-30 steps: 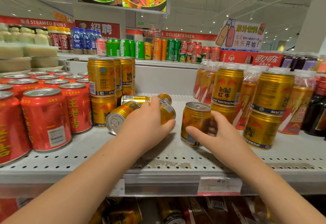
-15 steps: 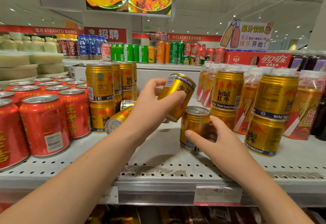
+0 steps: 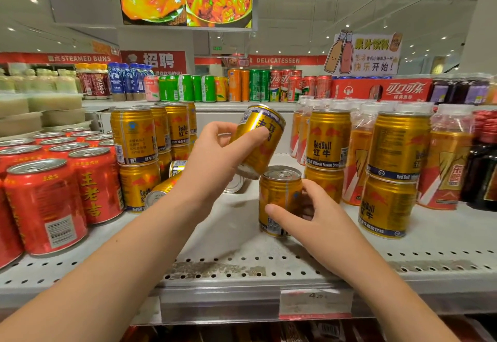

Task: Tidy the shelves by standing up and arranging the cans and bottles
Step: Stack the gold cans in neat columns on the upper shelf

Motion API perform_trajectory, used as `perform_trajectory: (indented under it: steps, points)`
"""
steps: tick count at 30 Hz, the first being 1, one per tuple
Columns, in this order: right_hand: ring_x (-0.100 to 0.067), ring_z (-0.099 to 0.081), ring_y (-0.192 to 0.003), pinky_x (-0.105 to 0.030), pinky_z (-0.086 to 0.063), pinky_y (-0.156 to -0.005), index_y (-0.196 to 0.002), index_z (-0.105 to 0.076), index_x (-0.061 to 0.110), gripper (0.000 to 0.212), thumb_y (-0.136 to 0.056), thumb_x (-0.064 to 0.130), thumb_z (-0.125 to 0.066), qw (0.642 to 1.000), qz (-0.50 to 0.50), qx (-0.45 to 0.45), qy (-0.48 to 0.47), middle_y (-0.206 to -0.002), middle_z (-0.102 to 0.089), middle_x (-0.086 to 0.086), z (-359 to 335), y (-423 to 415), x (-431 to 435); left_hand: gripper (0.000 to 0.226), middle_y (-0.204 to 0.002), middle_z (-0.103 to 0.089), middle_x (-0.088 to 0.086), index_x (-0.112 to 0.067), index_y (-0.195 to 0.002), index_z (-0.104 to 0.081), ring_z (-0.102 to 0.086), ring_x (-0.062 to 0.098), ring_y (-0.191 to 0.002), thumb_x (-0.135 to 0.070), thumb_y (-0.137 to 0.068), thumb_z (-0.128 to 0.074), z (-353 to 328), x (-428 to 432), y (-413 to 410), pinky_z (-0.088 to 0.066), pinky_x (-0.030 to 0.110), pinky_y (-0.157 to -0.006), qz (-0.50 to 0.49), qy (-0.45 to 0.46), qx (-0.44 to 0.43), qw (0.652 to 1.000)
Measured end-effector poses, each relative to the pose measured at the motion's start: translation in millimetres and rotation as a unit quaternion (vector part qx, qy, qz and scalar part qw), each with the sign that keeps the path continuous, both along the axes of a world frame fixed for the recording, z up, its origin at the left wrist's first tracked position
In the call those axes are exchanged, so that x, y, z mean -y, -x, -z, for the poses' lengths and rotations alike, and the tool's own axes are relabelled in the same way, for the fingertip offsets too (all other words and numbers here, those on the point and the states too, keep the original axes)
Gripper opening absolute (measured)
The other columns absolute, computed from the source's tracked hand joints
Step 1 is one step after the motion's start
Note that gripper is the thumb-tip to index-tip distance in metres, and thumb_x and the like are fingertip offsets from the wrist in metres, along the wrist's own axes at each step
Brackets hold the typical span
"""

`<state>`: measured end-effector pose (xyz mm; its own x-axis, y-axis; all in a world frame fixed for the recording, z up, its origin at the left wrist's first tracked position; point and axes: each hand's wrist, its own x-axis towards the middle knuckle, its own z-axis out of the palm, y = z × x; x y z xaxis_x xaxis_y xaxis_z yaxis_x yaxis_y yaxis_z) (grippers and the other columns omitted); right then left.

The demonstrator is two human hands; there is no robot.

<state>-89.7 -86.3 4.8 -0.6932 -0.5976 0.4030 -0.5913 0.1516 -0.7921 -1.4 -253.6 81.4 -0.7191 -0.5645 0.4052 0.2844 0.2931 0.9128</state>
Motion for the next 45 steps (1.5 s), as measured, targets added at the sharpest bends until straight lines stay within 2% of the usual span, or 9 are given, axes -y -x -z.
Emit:
perform_trajectory:
  steps: [4,8,11,18,24,29,35,40,45]
  points:
    - [0.016,-0.058,-0.099,-0.021,-0.052,-0.082,-0.113,-0.051,0.058,0.045,-0.074,0.072,-0.069,1.000,0.002,0.005,-0.002,-0.109,-0.061,0.040,0.9,1.7,-0.3,0.049,-0.107,-0.074,-0.009,-0.036,-0.116,-0.069,-0.073,0.013,-0.097,-0.060,-0.075,-0.081,-9.5,3.2,-13.7,-0.063,0.030,-0.075,-0.007,0.099,0.042,0.994]
    - [0.020,-0.055,-0.098,-0.016,-0.048,-0.076,-0.107,-0.049,0.063,0.040,-0.073,0.073,-0.067,1.000,0.002,0.006,-0.004,-0.107,-0.057,0.045,-1.4,-0.1,-0.7,0.082,-0.121,-0.053,-0.016,-0.042,-0.141,-0.046,-0.060,0.006,-0.101,-0.069,-0.070,-0.077,-18.2,4.2,-17.0,-0.053,0.019,-0.072,-0.068,0.194,0.074,0.976]
    - [0.020,-0.056,-0.098,-0.015,-0.047,-0.075,-0.109,-0.050,0.060,0.044,-0.071,0.076,-0.065,1.000,0.004,0.002,-0.004,-0.108,-0.058,0.043,-1.9,-2.3,-1.0,0.097,-0.140,-0.045,-0.007,-0.040,-0.147,-0.032,-0.049,0.009,-0.115,-0.065,-0.068,-0.082,-19.8,4.3,-15.2,-0.039,0.015,-0.076,-0.134,0.200,0.016,0.970]
    - [0.013,-0.059,-0.101,-0.019,-0.051,-0.082,-0.115,-0.051,0.055,0.046,-0.075,0.071,-0.068,1.000,0.006,0.008,-0.008,-0.109,-0.063,0.035,-2.8,-3.3,-1.5,0.057,-0.110,-0.059,-0.017,-0.032,-0.121,-0.052,-0.059,-0.011,-0.094,-0.058,-0.078,-0.078,-19.5,-1.9,-12.2,-0.048,0.002,-0.065,-0.130,0.176,-0.081,0.972]
    - [0.008,-0.063,-0.100,-0.029,-0.055,-0.087,-0.115,-0.056,0.052,0.046,-0.075,0.067,-0.070,1.000,0.001,0.020,-0.002,-0.109,-0.067,0.029,-5.4,-5.1,-0.3,0.048,-0.122,-0.056,-0.011,-0.036,-0.120,-0.059,-0.060,0.005,-0.109,-0.056,-0.079,-0.077,-18.0,-16.5,4.6,-0.059,0.023,-0.080,-0.043,0.260,-0.045,0.964]
    - [0.006,-0.062,-0.099,-0.029,-0.057,-0.087,-0.125,-0.052,0.053,0.059,-0.071,0.071,-0.070,0.999,0.031,0.017,-0.009,-0.110,-0.066,0.027,-5.9,-5.9,0.9,0.042,-0.113,-0.062,-0.015,-0.036,-0.120,-0.060,-0.062,-0.010,-0.095,-0.048,-0.083,-0.077,-27.8,-21.9,16.5,-0.053,0.008,-0.068,0.037,0.281,-0.015,0.959]
    - [0.001,-0.063,-0.100,-0.034,-0.059,-0.084,-0.128,-0.044,0.051,0.064,-0.073,0.071,-0.069,0.997,0.079,-0.021,-0.012,-0.114,-0.062,0.024,-2.8,-10.9,0.1,0.089,-0.109,-0.054,-0.029,-0.043,-0.147,-0.030,-0.058,-0.026,-0.085,-0.063,-0.074,-0.079,-10.8,-12.4,16.2,-0.050,0.006,-0.058,0.065,0.226,0.041,0.971]
    - [-0.007,-0.056,-0.104,-0.031,-0.054,-0.085,-0.124,-0.041,0.039,0.063,-0.076,0.066,-0.071,0.974,0.182,-0.132,-0.018,-0.111,-0.052,0.019,-0.4,-14.3,-2.7,0.065,-0.099,-0.074,-0.014,-0.040,-0.120,-0.060,-0.072,0.003,-0.088,-0.073,-0.067,-0.077,28.2,-0.1,6.4,-0.061,0.039,-0.081,0.089,0.214,0.167,0.958]
    - [-0.007,-0.051,-0.091,-0.017,-0.043,-0.070,-0.109,-0.037,0.032,0.056,-0.077,0.061,-0.072,0.956,0.220,-0.195,0.015,-0.097,-0.043,0.018,0.2,-21.6,-3.5,0.050,-0.092,-0.076,-0.014,-0.038,-0.108,-0.065,-0.073,0.005,-0.083,-0.071,-0.071,-0.074,34.7,-4.3,11.4,-0.063,0.043,-0.078,0.078,0.201,0.152,0.965]
